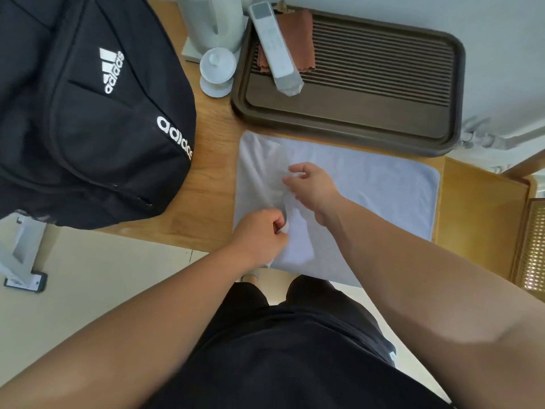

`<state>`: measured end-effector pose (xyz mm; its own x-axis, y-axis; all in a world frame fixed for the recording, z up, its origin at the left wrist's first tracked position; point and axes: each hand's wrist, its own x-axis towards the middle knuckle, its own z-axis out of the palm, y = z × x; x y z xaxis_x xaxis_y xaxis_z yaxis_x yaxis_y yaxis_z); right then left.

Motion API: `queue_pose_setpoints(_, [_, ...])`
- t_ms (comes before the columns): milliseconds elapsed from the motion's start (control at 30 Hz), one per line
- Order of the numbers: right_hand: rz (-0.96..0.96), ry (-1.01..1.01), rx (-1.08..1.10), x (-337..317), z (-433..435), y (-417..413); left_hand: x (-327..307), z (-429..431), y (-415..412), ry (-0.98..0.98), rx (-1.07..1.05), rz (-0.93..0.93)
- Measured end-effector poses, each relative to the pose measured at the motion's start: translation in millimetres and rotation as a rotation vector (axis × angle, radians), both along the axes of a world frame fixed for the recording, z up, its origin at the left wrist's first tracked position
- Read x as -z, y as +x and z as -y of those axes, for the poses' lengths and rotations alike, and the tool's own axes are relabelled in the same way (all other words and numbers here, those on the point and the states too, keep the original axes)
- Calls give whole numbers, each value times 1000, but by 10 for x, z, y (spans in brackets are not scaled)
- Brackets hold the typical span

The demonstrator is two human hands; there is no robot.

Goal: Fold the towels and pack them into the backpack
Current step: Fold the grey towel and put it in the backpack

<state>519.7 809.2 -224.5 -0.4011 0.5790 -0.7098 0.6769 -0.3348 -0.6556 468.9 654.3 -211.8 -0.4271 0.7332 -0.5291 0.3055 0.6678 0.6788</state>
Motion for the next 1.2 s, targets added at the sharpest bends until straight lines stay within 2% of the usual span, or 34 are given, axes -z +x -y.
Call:
queue_pose_setpoints(167, [-29, 25, -121, 45, -25, 46, 205, 25, 89, -128, 99, -61])
queue_pose_setpoints(533, [23, 50, -345, -38, 0, -186, 283, 235, 85, -121, 32, 28])
queue_pose_setpoints(733, [-72, 154, -237, -140, -15, -97, 106, 171, 49, -96, 4, 114])
queue_pose_setpoints(933, [-63, 355, -160, -232, -353, 375, -57, -133, 207, -114, 150, 170])
queue_pose_setpoints(1033, [-39, 376, -176, -190, -502, 621, -7, -276, 396, -98, 165, 134])
queue_pose_setpoints(1200, [39, 301, -268, 17, -638, 893, 152, -461, 719, -139, 214, 62])
